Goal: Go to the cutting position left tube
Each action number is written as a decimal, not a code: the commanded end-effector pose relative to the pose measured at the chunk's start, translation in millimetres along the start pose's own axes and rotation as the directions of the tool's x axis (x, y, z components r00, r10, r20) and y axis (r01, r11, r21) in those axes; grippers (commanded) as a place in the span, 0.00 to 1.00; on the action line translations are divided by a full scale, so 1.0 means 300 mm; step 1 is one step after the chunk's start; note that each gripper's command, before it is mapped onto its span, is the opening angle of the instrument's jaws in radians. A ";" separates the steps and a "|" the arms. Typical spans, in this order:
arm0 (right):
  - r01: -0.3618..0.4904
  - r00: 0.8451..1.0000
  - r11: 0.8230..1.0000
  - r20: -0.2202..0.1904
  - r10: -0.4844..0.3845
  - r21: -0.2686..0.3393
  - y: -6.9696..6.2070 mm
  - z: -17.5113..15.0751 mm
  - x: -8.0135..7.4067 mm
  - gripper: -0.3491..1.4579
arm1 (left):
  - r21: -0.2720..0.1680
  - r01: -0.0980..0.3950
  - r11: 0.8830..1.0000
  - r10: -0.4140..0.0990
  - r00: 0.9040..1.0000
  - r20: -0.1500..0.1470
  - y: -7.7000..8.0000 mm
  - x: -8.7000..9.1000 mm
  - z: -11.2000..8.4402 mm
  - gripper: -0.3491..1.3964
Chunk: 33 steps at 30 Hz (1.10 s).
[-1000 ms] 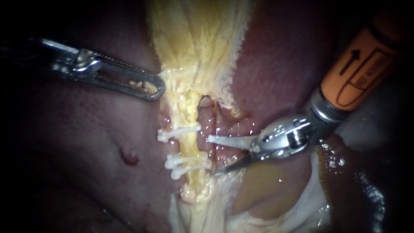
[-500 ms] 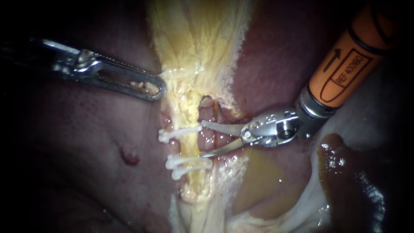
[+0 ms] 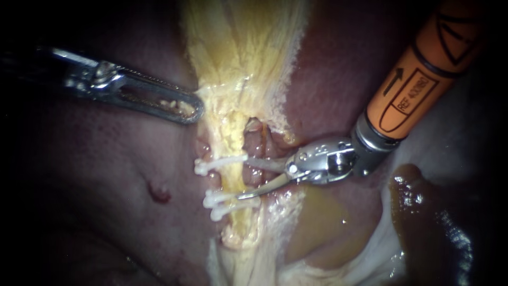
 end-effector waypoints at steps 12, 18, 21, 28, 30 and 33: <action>0.011 0.999 0.996 -0.050 -0.006 0.093 -0.0052 0.006 0.0075 0.98 | 0.001 0.000 1.000 0.000 1.000 -0.001 -0.0001 0.0000 0.0010 0.00; 0.011 0.998 0.996 -0.064 -0.005 0.093 -0.0033 0.010 0.0099 0.98 | 0.001 0.000 1.000 0.000 1.000 -0.001 0.0000 -0.0002 0.0014 0.00; 0.010 0.998 0.996 -0.070 -0.004 0.090 -0.0022 0.013 0.0108 0.98 | 0.000 0.000 1.000 0.000 1.000 -0.001 0.0001 -0.0003 0.0017 0.00; -0.006 0.996 0.996 -0.084 0.013 0.087 -0.0004 0.019 0.0115 0.97 | -0.001 0.001 1.000 -0.001 1.000 0.000 -0.0001 -0.0005 0.0024 0.00; -0.012 0.996 0.996 -0.089 0.020 0.087 0.0001 0.020 0.0119 0.97 | 0.002 0.001 1.000 -0.001 1.000 -0.001 -0.0001 -0.0006 0.0026 0.00; -0.012 0.995 0.996 -0.095 0.021 0.086 0.0007 0.021 0.0124 0.97 | 0.002 0.001 1.000 -0.001 1.000 -0.001 -0.0001 -0.0006 0.0026 0.00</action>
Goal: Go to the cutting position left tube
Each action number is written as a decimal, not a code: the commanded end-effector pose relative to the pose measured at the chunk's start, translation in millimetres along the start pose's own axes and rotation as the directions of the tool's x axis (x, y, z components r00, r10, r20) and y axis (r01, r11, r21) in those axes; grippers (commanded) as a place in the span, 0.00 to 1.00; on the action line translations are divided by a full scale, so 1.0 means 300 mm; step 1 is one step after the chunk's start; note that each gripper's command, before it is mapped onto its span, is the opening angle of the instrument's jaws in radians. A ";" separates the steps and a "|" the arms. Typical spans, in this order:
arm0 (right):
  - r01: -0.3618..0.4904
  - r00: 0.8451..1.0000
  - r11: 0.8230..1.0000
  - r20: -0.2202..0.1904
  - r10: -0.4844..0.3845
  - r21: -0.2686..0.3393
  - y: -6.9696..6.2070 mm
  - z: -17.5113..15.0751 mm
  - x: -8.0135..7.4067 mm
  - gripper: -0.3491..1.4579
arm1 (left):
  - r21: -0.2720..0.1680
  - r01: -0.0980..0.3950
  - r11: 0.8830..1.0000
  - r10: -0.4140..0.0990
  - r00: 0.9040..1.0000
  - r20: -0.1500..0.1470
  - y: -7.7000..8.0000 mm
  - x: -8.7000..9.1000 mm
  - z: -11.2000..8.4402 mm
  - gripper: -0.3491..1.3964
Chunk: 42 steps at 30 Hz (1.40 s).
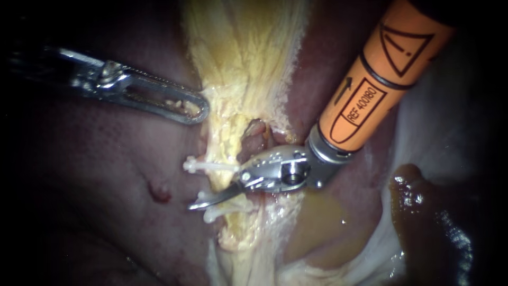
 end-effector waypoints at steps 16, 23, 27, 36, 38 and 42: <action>-0.008 0.999 1.000 -0.032 0.009 0.022 -0.0052 0.001 0.0039 0.98 | 0.001 0.000 1.000 0.000 1.000 -0.001 0.0006 -0.0001 0.0003 0.00; -0.017 0.998 0.996 -0.059 0.022 0.089 -0.0132 0.003 0.0091 0.98 | 0.003 -0.002 1.000 0.002 1.000 -0.002 0.0022 0.0000 0.0002 0.00; -0.013 0.997 0.996 -0.072 0.020 0.094 -0.0148 0.003 0.0115 0.98 | 0.003 -0.001 1.000 0.001 1.000 -0.001 0.0021 0.0000 0.0003 0.00; -0.015 0.997 0.996 -0.074 0.022 0.090 -0.0139 0.002 0.0115 0.99 | 0.003 -0.001 1.000 0.001 1.000 -0.001 0.0022 0.0000 0.0002 0.00; -0.015 0.997 0.996 -0.074 0.022 0.090 -0.0139 0.002 0.0115 0.99 | 0.003 -0.001 1.000 0.001 1.000 -0.001 0.0021 0.0000 0.0002 0.00; -0.021 0.997 0.996 -0.073 0.028 0.090 -0.0137 0.002 0.0114 0.99 | 0.003 -0.001 1.000 0.001 1.000 -0.002 0.0021 0.0000 0.0002 0.00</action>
